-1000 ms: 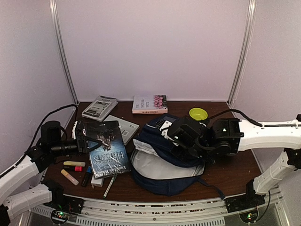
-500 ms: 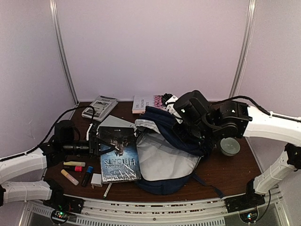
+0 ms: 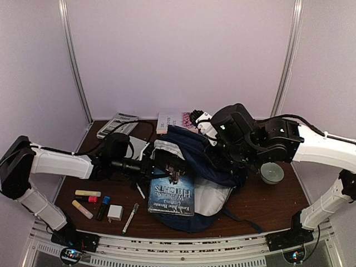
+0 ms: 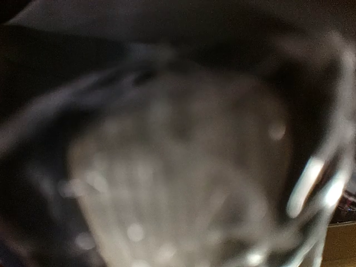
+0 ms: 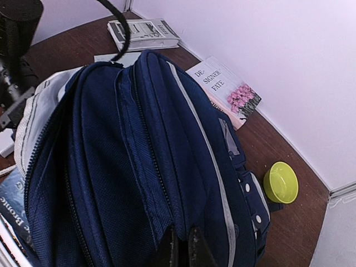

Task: Pack the student bag
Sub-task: Place the book in the largest pocket of the bag.

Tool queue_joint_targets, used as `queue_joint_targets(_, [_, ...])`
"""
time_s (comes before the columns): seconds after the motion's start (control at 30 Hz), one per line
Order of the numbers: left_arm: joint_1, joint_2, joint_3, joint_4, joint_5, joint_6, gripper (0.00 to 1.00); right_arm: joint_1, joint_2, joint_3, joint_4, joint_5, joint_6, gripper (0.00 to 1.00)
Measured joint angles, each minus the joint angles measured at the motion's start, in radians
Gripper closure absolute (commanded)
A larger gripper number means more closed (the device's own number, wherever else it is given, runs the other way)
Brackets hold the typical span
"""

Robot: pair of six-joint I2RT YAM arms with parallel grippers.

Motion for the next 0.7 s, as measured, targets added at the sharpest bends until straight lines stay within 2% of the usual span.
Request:
queue_joint_targets(0.2, [-0.027,0.215,0.112,0.215,0.052,-0.138,1.0,0.001,-0.031,-0.021,0.013,-0.045,0.001,1.0])
queue_joint_targets(0.27, [-0.029,0.27,0.153,0.234,0.051,-0.167,1.0,0.003,-0.032,-0.03,0.017,-0.056,0.003,1.0])
queue_joint_targets(0.4, [-0.031,0.332,0.209,0.206,0.024,-0.18,0.91,0.013,-0.032,-0.047,0.026,-0.078,0.005,1.0])
queue_joint_targets(0.47, [-0.035,0.341,0.231,0.166,-0.012,-0.17,0.79,0.016,-0.032,-0.048,0.026,-0.081,0.006,1.0])
queue_joint_targets(0.6, [-0.05,0.341,0.274,0.068,-0.12,-0.143,0.42,0.018,-0.032,-0.051,0.032,-0.081,0.012,1.0])
queue_joint_targets(0.7, [-0.063,0.338,0.293,0.026,-0.187,-0.136,0.29,0.021,-0.032,-0.053,0.039,-0.081,0.019,1.0])
